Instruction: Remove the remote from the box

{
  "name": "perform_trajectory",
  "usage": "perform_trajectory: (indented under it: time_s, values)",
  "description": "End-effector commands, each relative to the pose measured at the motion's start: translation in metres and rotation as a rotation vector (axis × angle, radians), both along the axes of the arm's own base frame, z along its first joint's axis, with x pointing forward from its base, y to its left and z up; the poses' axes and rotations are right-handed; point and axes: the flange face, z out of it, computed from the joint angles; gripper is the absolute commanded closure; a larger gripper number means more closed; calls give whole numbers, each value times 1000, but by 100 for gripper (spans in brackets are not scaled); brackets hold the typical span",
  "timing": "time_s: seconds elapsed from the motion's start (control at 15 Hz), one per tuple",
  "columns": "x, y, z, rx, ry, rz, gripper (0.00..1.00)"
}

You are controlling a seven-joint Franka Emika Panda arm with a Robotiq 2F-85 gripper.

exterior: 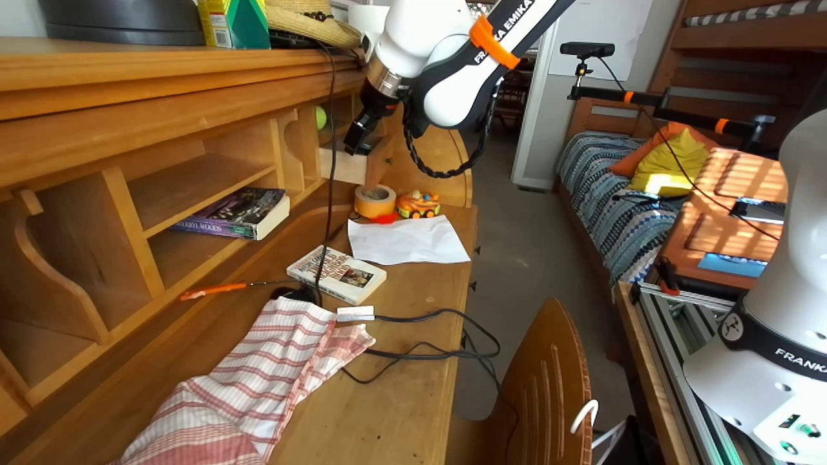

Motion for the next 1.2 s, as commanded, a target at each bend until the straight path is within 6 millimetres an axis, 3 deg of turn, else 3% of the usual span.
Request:
perform_trajectory:
  time_s: [0.0,0.4,1.13]
  values:
    - [18,-4,0,-26,-24,-45,0]
    - [37,-15,-12,-23,-24,-120,0]
    - [43,-30,-13,3,-12,-267,0]
